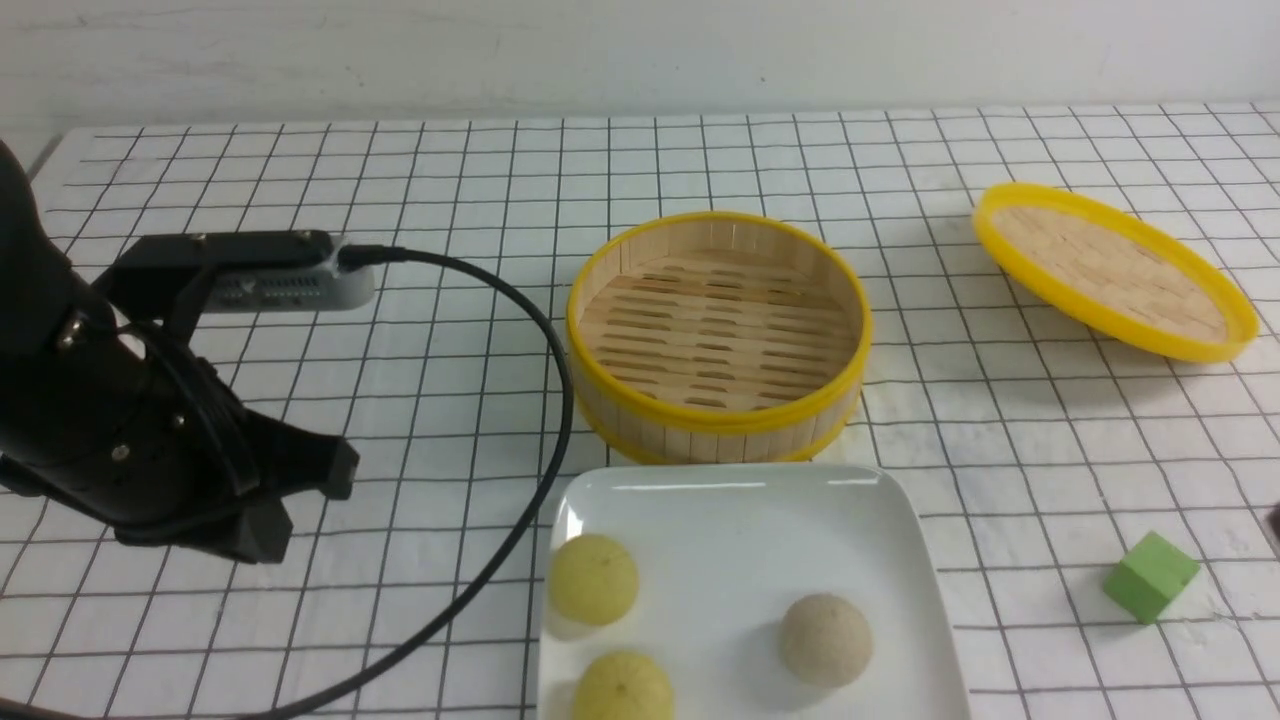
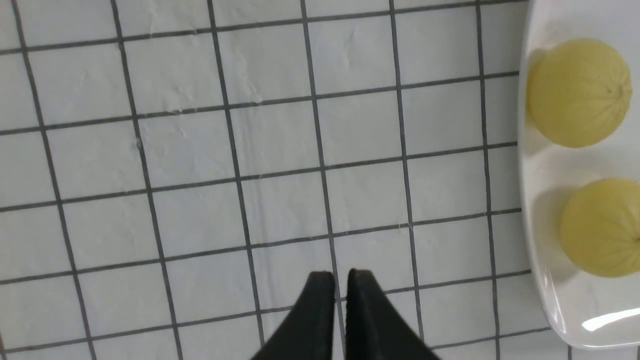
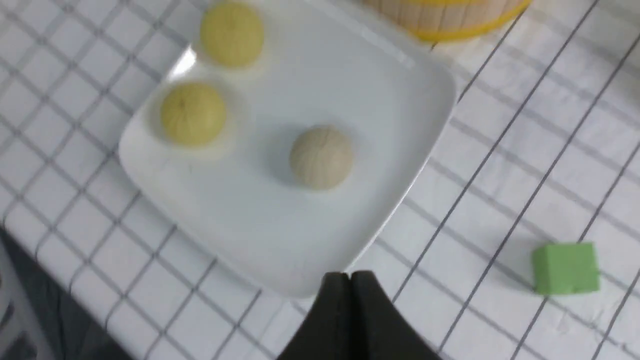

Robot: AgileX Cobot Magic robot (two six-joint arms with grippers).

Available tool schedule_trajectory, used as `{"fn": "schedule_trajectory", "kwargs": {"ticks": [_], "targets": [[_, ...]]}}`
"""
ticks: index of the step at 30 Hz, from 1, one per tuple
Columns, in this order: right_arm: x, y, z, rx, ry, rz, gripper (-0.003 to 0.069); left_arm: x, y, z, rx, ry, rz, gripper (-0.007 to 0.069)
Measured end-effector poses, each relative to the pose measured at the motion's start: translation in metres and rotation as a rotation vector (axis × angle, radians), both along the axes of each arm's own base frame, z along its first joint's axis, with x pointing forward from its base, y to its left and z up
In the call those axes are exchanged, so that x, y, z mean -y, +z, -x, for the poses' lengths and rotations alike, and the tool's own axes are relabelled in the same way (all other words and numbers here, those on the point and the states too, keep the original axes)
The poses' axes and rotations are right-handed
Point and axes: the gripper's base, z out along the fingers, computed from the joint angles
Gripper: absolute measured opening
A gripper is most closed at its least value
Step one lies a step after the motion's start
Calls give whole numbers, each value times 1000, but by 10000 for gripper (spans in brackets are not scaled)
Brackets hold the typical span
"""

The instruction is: Put the steamed buns into the plate on the white-black tablecloth.

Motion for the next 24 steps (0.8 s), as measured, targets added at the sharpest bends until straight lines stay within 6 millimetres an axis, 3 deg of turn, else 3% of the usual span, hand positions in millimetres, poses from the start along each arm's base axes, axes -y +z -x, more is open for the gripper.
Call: {"fn": "schedule_trajectory", "kwargs": {"ticks": [5,8,24], "targets": [[24,-10,39,372,-90,-257,-15,0,0,0,0,0,0,66],[29,-20,43,480,-114,-309,-15,0,0,-1,8,1,2,69],[26,-28,35,500,-112,-277,-8,0,1,-2,18,1,5,81]]}}
